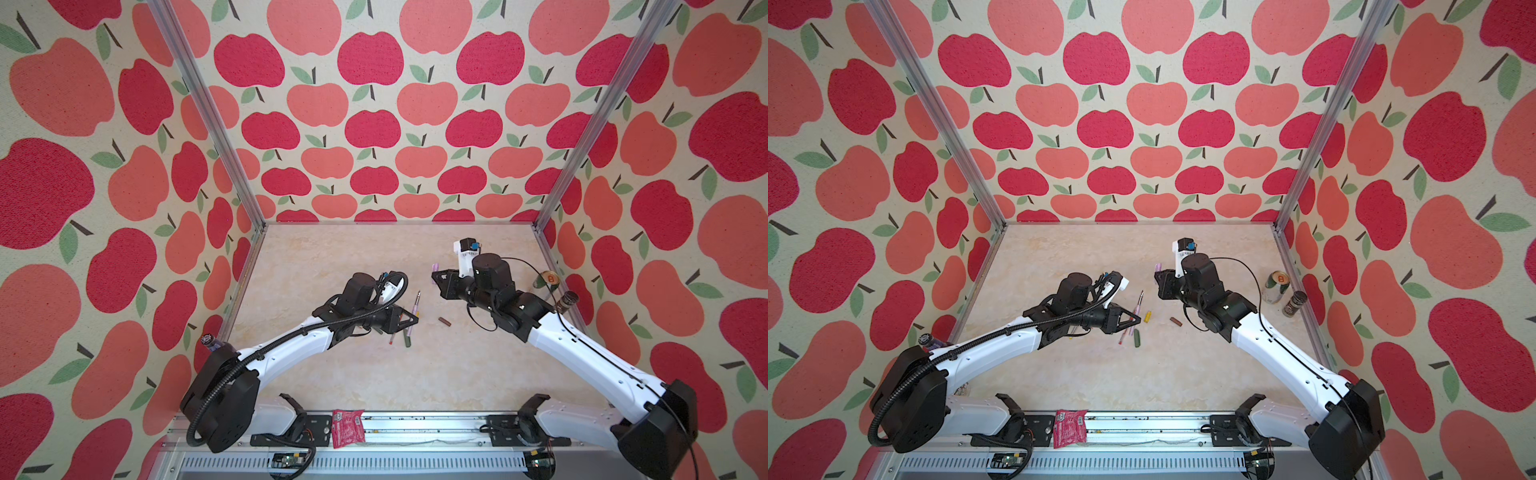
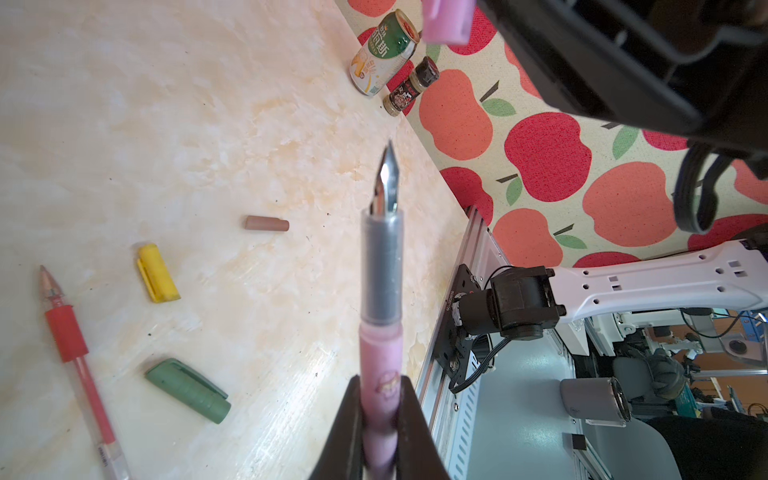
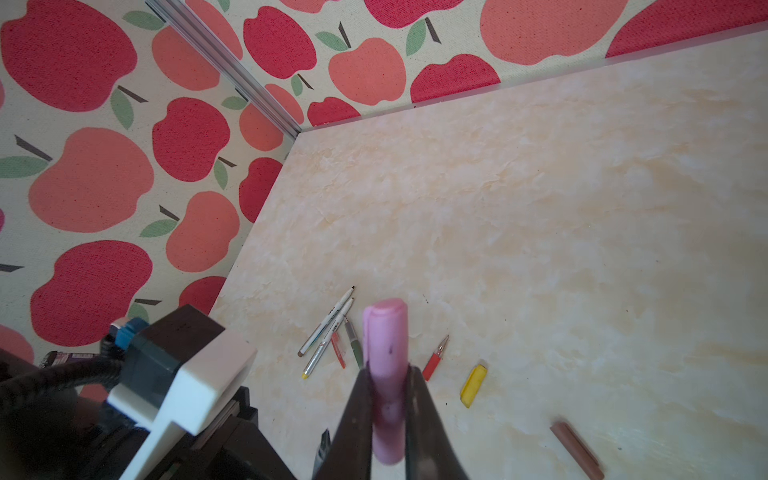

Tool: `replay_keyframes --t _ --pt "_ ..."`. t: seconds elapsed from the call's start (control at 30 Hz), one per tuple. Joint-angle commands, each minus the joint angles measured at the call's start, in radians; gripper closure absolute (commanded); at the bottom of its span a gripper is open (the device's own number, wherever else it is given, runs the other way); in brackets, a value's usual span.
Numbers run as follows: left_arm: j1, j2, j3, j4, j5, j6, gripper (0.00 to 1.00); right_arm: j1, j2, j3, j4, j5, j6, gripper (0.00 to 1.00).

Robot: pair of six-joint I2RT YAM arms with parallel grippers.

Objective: Insert the pens into the pen caps
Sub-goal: 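Lift the pink cap with the right gripper toward the held pen, then push the pink cap onto the pen tip held by the left gripper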

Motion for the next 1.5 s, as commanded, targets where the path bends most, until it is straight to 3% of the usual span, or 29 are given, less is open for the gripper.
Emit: replay_keyframes --t 0.0,1.47 --pt "-0.01 0.02 0.011 0.063 0.001 -0.026 0.97 -0.008 -0.027 0.006 0.033 -0.024 0.013 1.0" --pt "-0.043 0.069 0.07 0.079 -0.004 -0.028 0.97 -0.011 -0.015 -0.107 0.169 -0.117 0.11 1.0"
